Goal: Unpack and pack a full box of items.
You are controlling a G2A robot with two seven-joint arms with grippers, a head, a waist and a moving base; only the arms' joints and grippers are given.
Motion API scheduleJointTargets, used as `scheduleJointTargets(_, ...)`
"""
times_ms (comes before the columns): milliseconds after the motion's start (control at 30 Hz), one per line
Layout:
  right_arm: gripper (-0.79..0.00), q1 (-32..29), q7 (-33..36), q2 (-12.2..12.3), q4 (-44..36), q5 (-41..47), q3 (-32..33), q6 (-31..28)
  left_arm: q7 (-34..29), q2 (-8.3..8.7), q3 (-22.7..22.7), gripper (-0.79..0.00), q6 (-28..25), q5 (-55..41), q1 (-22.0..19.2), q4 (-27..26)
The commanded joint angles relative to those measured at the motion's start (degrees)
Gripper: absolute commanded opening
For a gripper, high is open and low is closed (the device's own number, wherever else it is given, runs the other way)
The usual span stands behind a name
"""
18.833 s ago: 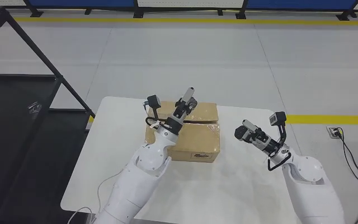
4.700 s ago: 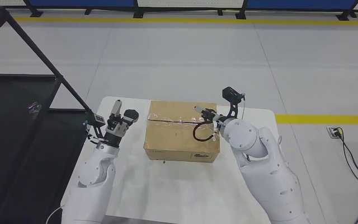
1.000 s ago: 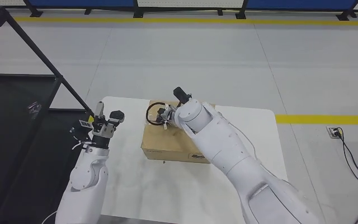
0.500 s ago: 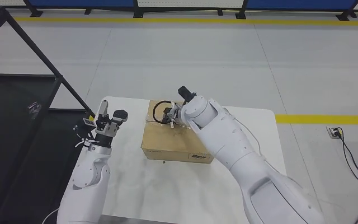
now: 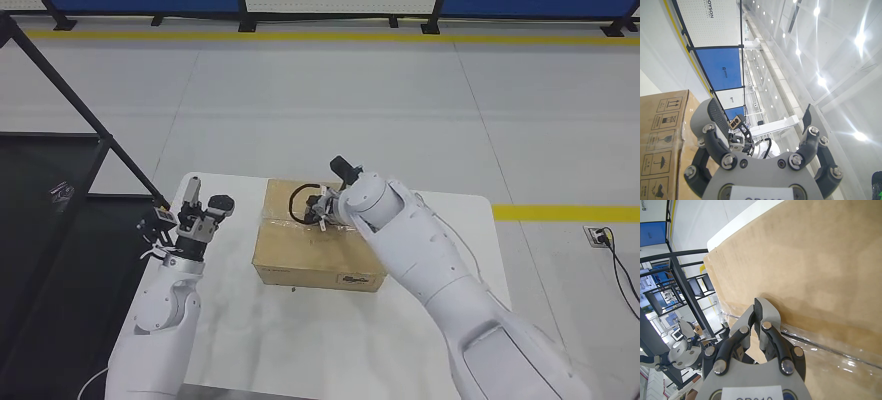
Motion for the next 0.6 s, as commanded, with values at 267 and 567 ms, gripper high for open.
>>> scheduleJointTargets(267,-0.785,-7.25,0.69,5.32,-14.45,-5.61,5.92,4.86,0.09,-0.09,0.73,0.0,0.07,0.53,-0.57,0.12)
scheduleJointTargets(567,-0.785,-16.83,1.94,9.79,-31.71,-14.79,11.21,13.37,-0.07,-0.1,1.0,0.0,0.2,0.73,-0.79,0.13)
